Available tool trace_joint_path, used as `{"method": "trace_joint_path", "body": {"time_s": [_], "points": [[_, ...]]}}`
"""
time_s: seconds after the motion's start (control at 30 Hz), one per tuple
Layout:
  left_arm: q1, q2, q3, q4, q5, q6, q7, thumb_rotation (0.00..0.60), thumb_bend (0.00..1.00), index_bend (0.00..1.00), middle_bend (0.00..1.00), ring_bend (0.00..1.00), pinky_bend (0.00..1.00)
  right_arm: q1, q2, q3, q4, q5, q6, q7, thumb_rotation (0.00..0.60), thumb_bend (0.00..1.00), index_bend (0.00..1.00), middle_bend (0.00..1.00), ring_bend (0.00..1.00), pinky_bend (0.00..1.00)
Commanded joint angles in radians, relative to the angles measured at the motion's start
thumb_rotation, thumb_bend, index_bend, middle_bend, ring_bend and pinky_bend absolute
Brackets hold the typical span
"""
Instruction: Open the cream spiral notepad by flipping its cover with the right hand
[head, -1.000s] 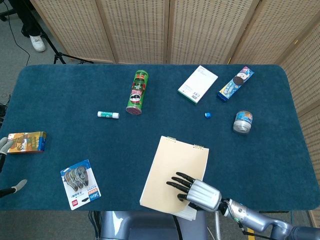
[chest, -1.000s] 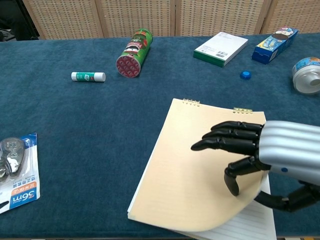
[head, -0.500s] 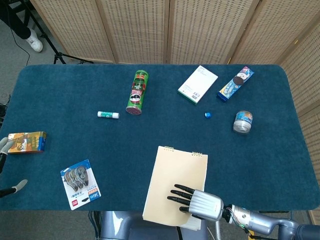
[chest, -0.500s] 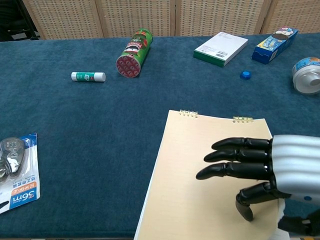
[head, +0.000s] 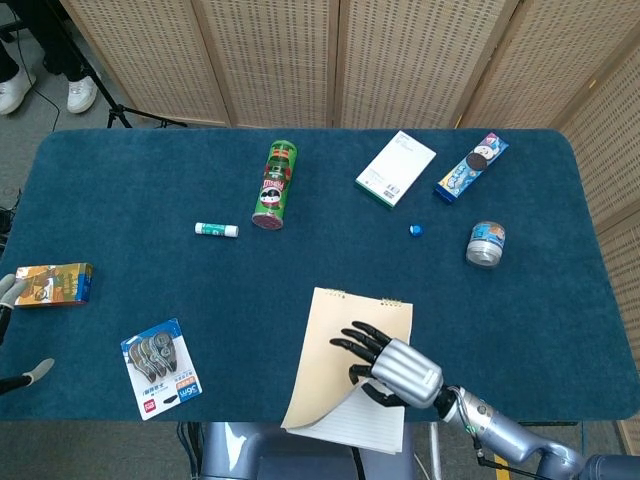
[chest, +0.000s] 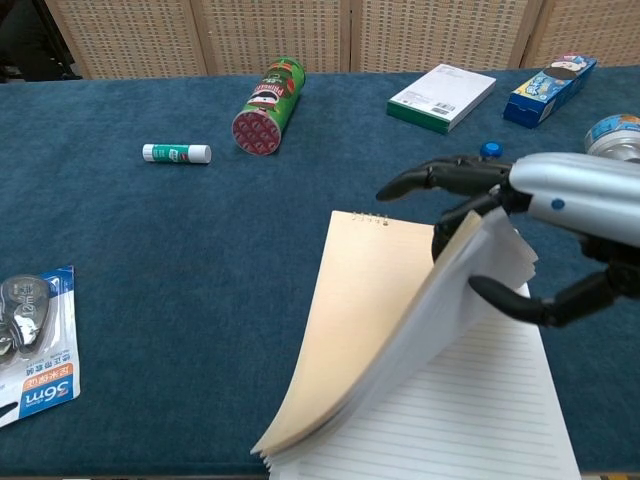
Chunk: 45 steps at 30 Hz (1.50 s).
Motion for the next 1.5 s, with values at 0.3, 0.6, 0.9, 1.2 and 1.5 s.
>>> {"method": "trace_joint_path", "body": {"time_s": [0.3, 0.6, 0.9, 1.2, 1.5], "points": [[0.001, 0.005, -0.001, 0.000, -0.002, 0.001, -0.014, 0.600, 0.00, 0.00, 0.00, 0.00, 0.00, 0.036, 0.066, 0.273, -0.243, 0.676, -0.219, 0.023, 0.600, 0.72, 0.77, 0.10, 0.00, 0.00], [0.002, 0.007, 0.001, -0.001, 0.001, 0.002, -0.018, 0.600, 0.00, 0.00, 0.00, 0.00, 0.00, 0.084, -0.005, 0.425, -0.224, 1.039, -0.178, -0.046, 0.600, 0.75, 0.78, 0.10, 0.00, 0.00], [-0.003, 0.014, -0.004, -0.003, -0.015, -0.008, -0.030, 0.600, 0.00, 0.00, 0.00, 0.00, 0.00, 0.176, -0.174, 0.610, 0.026, 1.364, -0.054, -0.148, 0.600, 0.78, 0.79, 0.10, 0.00, 0.00], [-0.008, 0.017, -0.012, -0.007, -0.040, -0.022, -0.032, 0.600, 0.00, 0.00, 0.00, 0.00, 0.00, 0.259, -0.294, 0.709, 0.361, 1.488, -0.089, -0.206, 0.600, 0.78, 0.79, 0.10, 0.00, 0.00], [-0.024, 0.015, -0.024, -0.010, -0.082, -0.057, -0.012, 0.600, 0.00, 0.00, 0.00, 0.00, 0.00, 0.266, -0.327, 0.645, 0.551, 1.428, -0.311, -0.243, 0.600, 0.12, 0.00, 0.00, 0.00, 0.00]]}}
